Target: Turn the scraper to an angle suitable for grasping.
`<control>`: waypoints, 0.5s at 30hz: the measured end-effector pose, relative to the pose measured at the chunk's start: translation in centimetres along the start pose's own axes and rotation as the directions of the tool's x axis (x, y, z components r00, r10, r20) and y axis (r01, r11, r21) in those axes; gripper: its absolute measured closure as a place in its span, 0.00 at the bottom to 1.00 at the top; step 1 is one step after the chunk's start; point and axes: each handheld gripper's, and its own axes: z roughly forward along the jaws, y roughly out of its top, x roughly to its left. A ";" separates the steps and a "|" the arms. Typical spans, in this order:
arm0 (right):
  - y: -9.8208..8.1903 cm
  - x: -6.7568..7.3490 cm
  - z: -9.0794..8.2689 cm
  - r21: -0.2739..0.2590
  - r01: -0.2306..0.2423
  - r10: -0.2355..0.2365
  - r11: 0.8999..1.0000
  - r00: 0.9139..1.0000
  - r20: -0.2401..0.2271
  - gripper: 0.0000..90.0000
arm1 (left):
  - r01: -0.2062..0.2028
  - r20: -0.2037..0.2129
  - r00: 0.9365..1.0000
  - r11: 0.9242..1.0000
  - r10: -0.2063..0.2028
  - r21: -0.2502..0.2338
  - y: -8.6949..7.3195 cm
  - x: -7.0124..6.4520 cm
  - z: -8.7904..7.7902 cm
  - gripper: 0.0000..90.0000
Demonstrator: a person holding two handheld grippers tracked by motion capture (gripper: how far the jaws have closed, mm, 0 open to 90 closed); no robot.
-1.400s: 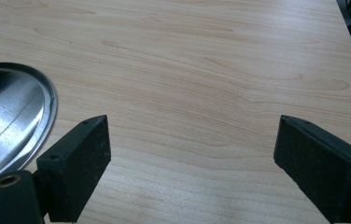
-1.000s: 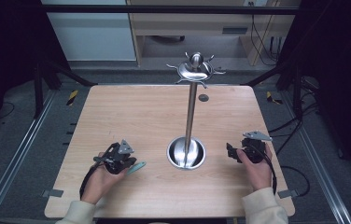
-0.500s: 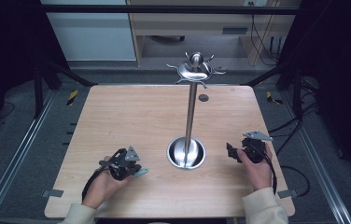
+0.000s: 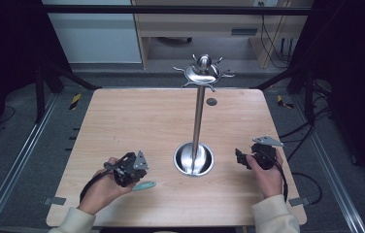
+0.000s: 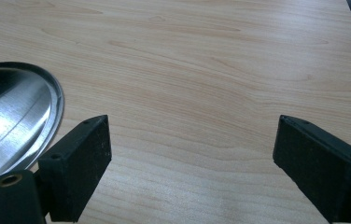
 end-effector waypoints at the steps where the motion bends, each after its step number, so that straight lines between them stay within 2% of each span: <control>1: 0.0 0.0 0.0 0.002 0.002 -0.002 1.000 1.000 0.001 0.13 | -0.024 0.000 1.000 1.000 0.024 0.008 0.6 0.0 -0.4 0.96; 3: -0.1 0.1 0.1 0.011 -0.002 0.002 1.000 1.000 -0.006 0.13 | -0.063 0.020 0.998 0.998 0.063 0.021 1.7 0.0 -0.9 0.89; 4: -0.1 0.1 0.1 0.011 -0.002 0.002 1.000 1.000 -0.006 0.13 | -0.079 0.021 0.997 0.996 0.078 0.035 2.2 0.0 -0.9 0.89; 5: -0.1 0.2 0.1 0.013 -0.001 0.001 1.000 1.000 -0.010 0.13 | -0.099 0.023 0.995 0.994 0.098 0.047 2.7 -0.1 -0.9 0.84; 7: 0.0 0.1 0.1 0.007 -0.002 0.002 1.000 1.000 -0.011 0.13 | -0.136 0.032 0.990 0.987 0.134 0.087 3.5 -0.3 -0.8 0.80; 9: 0.0 0.1 -0.1 0.002 -0.014 0.014 1.000 1.000 -0.012 0.13 | -0.162 0.042 0.986 0.980 0.158 0.112 4.0 -0.6 -0.7 0.73; 10: -0.1 -0.1 0.0 0.004 -0.008 0.008 1.000 1.000 -0.012 0.13 | -0.193 0.045 0.981 0.972 0.189 0.136 4.4 -0.8 -0.7 0.69; 11: -0.1 -0.1 0.0 0.004 -0.008 0.008 1.000 1.000 -0.012 0.13 | -0.193 0.045 0.981 0.972 0.189 0.136 4.4 -0.8 -0.7 0.67; 12: 0.0 -0.1 0.1 0.005 -0.009 0.009 1.000 1.000 -0.012 0.13 | -0.217 0.074 0.976 0.963 0.207 0.161 4.6 -1.1 -0.5 0.66; 13: 0.0 -0.1 0.1 0.005 -0.009 0.009 1.000 1.000 -0.012 0.13 | -0.217 0.074 0.976 0.963 0.207 0.161 4.6 -1.1 -0.5 0.64; 14: 0.0 -0.1 0.1 0.005 -0.014 0.014 1.000 1.000 -0.013 0.13 | -0.228 0.094 0.972 0.957 0.214 0.180 4.7 -1.2 -0.4 0.64; 15: 0.0 0.0 0.1 0.005 -0.011 0.011 1.000 1.000 -0.014 0.13 | -0.233 0.102 0.971 0.954 0.217 0.187 4.8 -1.3 -0.3 0.61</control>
